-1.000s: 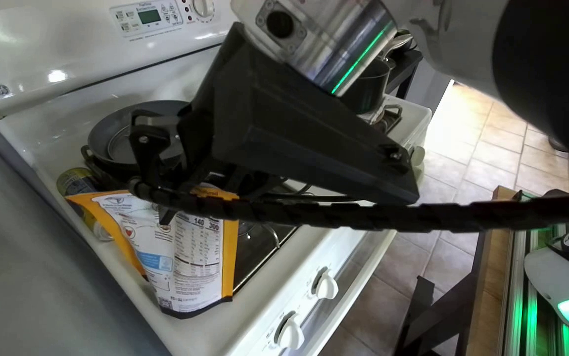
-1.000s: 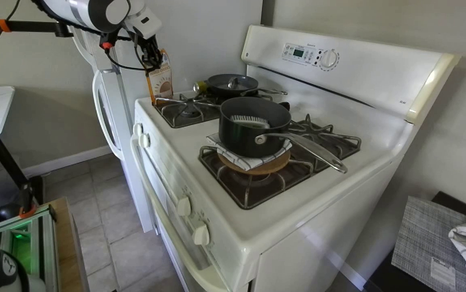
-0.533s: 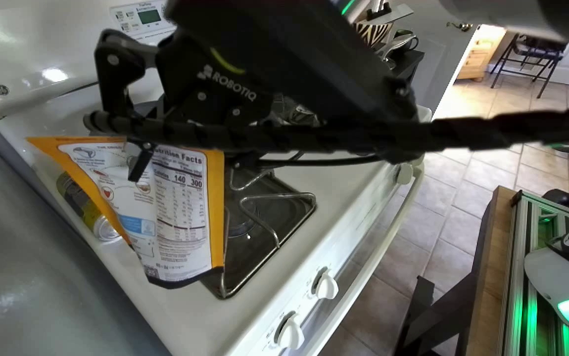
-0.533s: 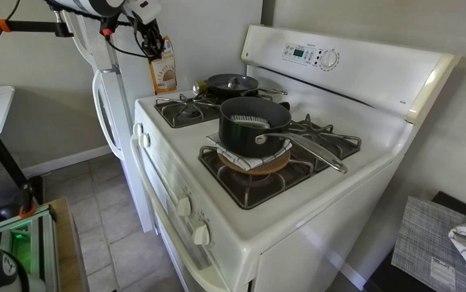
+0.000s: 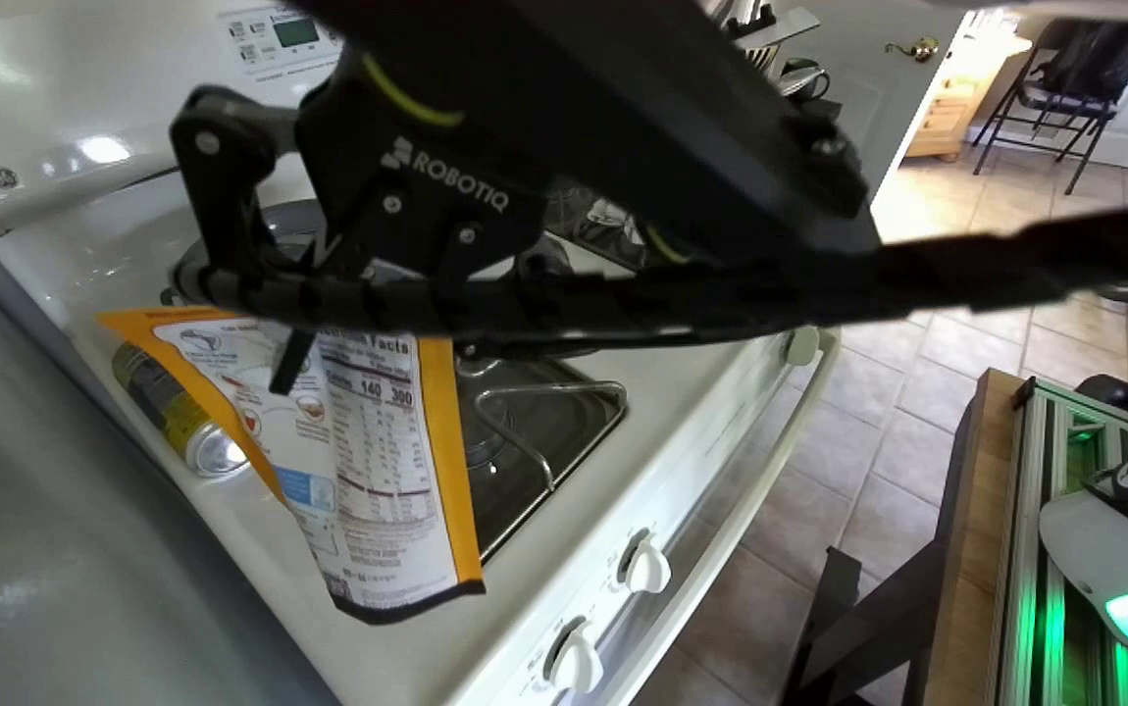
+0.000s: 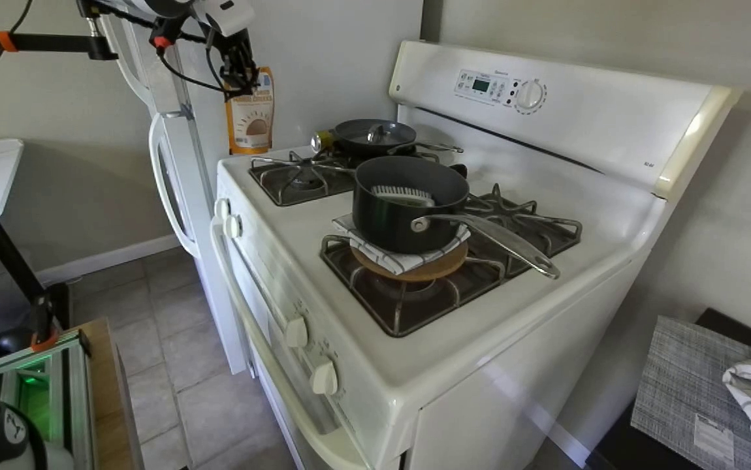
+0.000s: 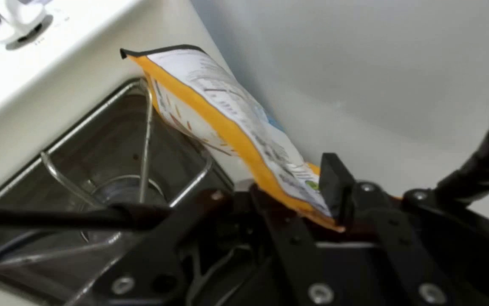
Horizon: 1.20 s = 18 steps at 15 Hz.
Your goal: Move the pack to the left
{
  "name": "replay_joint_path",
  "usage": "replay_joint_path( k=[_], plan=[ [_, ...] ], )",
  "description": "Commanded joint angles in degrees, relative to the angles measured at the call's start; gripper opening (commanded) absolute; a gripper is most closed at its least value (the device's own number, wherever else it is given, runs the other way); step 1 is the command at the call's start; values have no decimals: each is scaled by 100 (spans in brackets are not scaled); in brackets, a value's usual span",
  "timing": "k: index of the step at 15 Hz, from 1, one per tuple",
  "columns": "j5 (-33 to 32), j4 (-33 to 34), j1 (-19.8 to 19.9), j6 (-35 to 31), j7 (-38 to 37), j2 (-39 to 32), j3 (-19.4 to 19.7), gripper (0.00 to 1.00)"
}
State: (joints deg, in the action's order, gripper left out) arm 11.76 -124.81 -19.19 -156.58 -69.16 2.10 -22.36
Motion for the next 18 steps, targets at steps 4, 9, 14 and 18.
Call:
replay_joint_path(
  k=[4,9,14,18],
  plan=[
    [-750,20,-126,-797,-1267,-678,19,26],
    [-1905,39,-123,-756,-2024,-553,297,32],
    [-1638,176,-98,-608,-1721,-365,240,50],
    [-1237,314,-118,-599,-1452,-262,147,50]
  ],
)
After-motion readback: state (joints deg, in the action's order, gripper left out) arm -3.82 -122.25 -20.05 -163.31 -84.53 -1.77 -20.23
